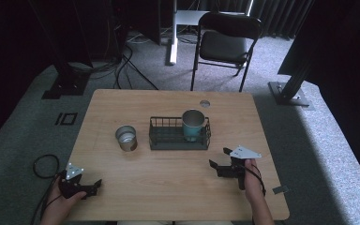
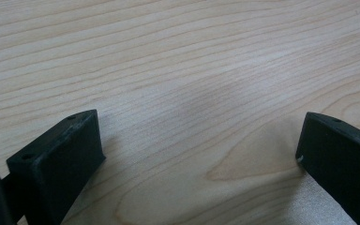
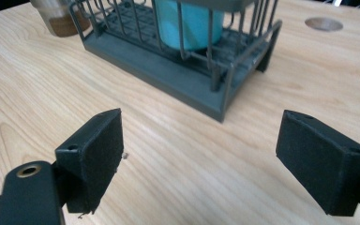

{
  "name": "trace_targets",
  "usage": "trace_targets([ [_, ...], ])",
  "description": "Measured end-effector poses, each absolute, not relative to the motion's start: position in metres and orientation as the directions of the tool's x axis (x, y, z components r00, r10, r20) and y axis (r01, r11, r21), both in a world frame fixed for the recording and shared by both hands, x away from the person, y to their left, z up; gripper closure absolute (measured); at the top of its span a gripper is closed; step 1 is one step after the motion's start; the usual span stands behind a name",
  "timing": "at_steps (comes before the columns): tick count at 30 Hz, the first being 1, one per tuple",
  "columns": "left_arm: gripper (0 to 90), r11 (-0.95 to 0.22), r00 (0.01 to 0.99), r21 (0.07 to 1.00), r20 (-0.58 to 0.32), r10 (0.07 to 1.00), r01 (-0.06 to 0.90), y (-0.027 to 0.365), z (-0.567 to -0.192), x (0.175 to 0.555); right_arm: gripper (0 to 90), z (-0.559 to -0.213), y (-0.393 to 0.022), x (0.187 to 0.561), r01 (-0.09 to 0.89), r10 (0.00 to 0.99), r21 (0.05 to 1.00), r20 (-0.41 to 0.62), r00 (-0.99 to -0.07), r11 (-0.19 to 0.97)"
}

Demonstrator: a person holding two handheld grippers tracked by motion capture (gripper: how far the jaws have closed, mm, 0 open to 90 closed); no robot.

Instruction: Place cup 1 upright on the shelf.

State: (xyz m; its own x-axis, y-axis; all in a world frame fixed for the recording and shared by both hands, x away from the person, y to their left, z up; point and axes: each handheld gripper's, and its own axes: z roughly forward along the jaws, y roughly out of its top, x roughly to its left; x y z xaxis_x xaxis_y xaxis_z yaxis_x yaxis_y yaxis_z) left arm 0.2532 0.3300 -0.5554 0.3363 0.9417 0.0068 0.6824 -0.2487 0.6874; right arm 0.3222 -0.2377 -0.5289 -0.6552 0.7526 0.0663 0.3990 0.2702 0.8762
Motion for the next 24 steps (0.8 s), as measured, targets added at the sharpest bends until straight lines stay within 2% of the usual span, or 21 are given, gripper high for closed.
trace_targets([
  [9,1.3,-0.249,0.336,0.687,0.007,0.942,0.682,0.33,-0.555,0.253,15.0,-0.538,-0.255,0.314,0.427,0.756,0.854,0.064,-0.652,0.296],
  [14,1.3,-0.248,0.336,0.688,0.007,0.942,0.682,0.33,-0.555,0.253,15.0,-0.545,-0.266,0.31,0.456,0.784,0.831,0.041,-0.619,0.317],
  [21,1.3,-0.249,0.336,0.688,0.007,0.942,0.682,0.33,-0.555,0.253,13.1,-0.553,-0.28,0.305,0.489,0.776,0.793,0.033,-0.629,0.362],
  [24,1.3,-0.249,0.337,0.687,0.007,0.942,0.682,0.33,-0.555,0.253,13.0,-0.553,-0.283,0.303,0.478,0.775,0.805,0.036,-0.631,0.351],
])
